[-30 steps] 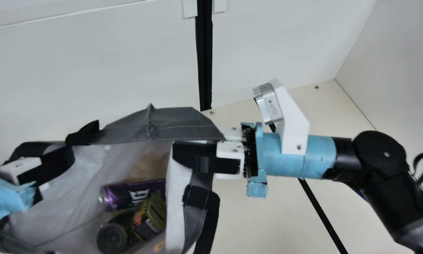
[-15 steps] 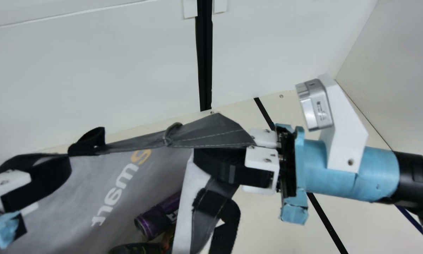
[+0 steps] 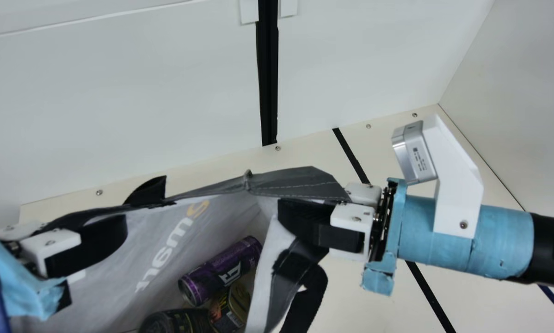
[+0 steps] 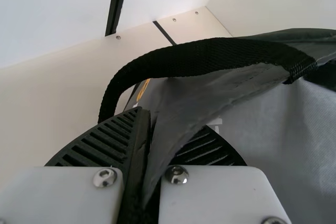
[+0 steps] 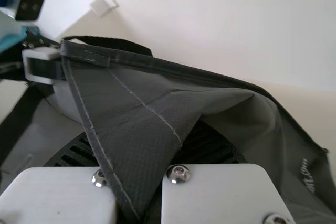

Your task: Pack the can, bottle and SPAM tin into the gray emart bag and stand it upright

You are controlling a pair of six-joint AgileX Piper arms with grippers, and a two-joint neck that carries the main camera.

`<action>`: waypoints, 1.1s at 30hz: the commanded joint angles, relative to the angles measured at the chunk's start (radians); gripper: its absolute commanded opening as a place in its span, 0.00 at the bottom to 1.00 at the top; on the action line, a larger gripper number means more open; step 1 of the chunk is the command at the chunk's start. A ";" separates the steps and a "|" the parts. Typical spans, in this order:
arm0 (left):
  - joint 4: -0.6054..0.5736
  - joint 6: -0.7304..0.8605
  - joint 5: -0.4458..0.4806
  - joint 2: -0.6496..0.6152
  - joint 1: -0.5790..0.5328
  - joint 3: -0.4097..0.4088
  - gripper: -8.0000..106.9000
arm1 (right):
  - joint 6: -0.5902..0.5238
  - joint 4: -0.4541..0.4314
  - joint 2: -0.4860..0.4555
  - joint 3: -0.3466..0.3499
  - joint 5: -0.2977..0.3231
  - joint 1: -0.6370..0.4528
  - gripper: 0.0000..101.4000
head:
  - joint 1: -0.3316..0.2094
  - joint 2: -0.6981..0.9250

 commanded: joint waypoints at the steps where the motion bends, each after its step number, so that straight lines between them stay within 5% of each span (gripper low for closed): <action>1: -0.011 0.017 -0.001 0.020 0.006 -0.005 0.00 | -0.019 -0.014 0.010 0.004 0.003 -0.007 0.00 | -0.023 -0.001; 18: -0.040 0.147 -0.001 0.299 0.055 -0.252 0.00 | -0.294 0.147 0.198 -0.045 0.001 -0.026 0.00 | -0.023 -0.001; 33: -0.008 0.100 -0.001 0.523 0.053 -0.482 0.00 | -0.489 0.220 0.373 -0.085 -0.100 0.106 0.00 | -0.023 -0.001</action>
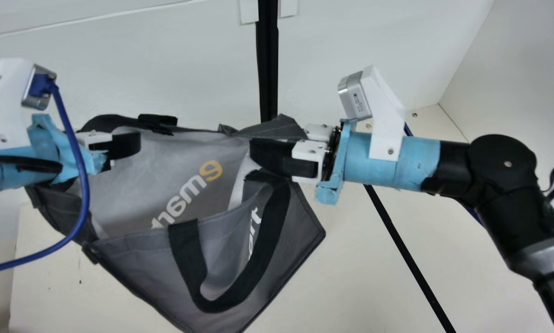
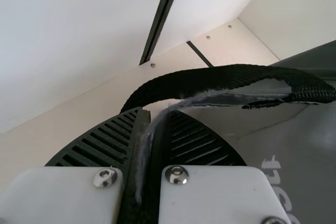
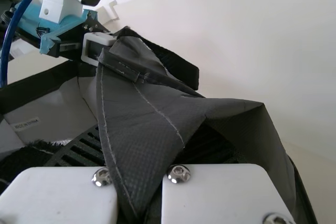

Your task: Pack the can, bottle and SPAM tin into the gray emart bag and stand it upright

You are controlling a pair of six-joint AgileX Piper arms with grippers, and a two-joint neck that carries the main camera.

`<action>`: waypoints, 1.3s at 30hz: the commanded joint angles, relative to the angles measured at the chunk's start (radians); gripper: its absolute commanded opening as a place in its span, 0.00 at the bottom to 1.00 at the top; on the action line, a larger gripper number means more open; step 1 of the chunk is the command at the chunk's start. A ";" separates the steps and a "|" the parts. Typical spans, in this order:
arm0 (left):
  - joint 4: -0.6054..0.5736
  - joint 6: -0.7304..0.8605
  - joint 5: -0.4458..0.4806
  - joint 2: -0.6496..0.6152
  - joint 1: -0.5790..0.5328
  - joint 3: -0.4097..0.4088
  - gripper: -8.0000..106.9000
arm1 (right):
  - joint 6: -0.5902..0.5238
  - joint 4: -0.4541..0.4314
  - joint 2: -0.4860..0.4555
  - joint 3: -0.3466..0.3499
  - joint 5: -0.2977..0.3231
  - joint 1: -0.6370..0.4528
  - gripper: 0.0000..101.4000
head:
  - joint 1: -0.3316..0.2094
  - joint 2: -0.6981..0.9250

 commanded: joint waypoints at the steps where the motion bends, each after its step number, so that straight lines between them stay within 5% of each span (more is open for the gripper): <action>1: 0.001 -0.008 0.001 0.028 -0.001 -0.034 0.00 | -0.030 -0.003 0.022 -0.005 0.000 0.014 0.00 | -0.023 -0.001; 22: 0.071 -0.093 -0.003 0.248 -0.028 -0.271 0.00 | -0.276 -0.004 0.257 -0.127 -0.084 0.068 0.00 | -0.023 -0.001; 39: 0.114 -0.149 -0.035 0.316 -0.044 -0.326 0.00 | -0.303 -0.078 0.365 -0.233 -0.085 0.075 0.00 | -0.023 -0.001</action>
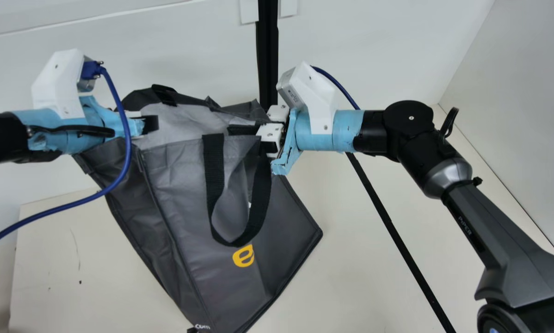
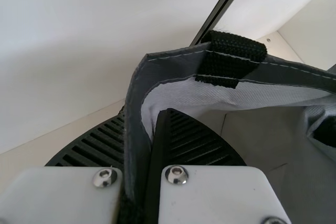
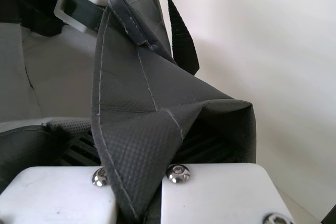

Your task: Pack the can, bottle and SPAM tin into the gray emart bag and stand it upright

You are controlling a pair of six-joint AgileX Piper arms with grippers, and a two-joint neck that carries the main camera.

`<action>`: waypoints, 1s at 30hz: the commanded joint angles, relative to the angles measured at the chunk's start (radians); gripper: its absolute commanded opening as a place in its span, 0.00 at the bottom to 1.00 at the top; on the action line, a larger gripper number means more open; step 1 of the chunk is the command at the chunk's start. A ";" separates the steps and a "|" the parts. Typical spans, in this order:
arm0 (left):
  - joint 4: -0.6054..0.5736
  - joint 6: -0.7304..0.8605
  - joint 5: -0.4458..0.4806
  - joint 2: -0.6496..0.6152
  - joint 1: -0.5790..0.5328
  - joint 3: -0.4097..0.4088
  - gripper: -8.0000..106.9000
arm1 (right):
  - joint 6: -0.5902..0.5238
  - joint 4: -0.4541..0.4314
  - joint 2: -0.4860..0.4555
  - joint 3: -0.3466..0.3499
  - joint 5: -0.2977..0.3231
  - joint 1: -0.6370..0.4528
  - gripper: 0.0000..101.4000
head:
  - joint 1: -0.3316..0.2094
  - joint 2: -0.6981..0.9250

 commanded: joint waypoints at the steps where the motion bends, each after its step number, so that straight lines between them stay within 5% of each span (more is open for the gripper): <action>1: 0.007 -0.004 -0.004 -0.001 -0.003 -0.001 0.00 | 0.003 0.000 -0.003 0.000 0.009 -0.004 0.00 | -0.023 -0.001; 30: 0.048 -0.028 -0.034 -0.036 -0.020 0.046 0.00 | 0.011 0.008 -0.034 0.041 0.037 -0.026 0.00 | -0.023 -0.001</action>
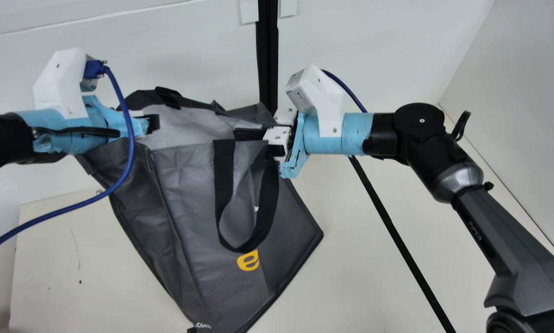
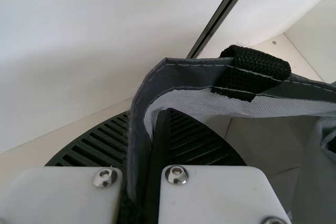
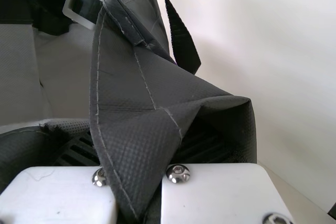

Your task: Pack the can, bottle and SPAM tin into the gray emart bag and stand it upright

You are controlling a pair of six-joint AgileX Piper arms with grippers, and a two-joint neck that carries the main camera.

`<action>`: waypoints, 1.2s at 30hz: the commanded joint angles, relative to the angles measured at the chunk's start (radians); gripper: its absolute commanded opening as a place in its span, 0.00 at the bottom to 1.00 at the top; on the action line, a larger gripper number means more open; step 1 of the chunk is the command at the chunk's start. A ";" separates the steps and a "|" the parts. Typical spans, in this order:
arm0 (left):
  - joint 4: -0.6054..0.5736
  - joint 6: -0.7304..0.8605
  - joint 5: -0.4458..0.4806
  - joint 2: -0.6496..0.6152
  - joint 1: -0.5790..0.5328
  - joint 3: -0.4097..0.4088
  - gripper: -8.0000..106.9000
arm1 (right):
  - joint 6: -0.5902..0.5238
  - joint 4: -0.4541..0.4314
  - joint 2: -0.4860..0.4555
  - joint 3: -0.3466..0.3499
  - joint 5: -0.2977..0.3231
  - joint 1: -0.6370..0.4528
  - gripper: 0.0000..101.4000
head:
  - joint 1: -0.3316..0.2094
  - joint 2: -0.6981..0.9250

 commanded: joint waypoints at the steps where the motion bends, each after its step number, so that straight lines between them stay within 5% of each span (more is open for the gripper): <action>1: 0.000 0.000 0.000 0.000 0.000 0.000 0.00 | 0.000 0.000 0.000 0.000 0.000 0.000 0.00 | -0.023 -0.001; 21: 0.000 0.000 0.000 0.000 0.000 0.000 0.55 | 0.000 -0.001 0.000 0.000 0.005 0.000 0.00 | -0.023 -0.001; 22: -0.005 0.016 -0.035 -0.058 -0.004 0.096 0.58 | 0.000 -0.001 0.000 0.000 0.005 0.000 0.00 | -0.023 -0.001; 31: -0.073 0.082 -0.078 -0.159 0.030 0.220 0.84 | 0.000 -0.001 0.000 0.000 0.007 0.000 0.00 | -0.023 -0.001; 36: -0.128 0.135 -0.091 -0.229 0.070 0.293 0.85 | 0.000 -0.001 0.000 0.000 0.007 0.000 0.00 | -0.023 -0.001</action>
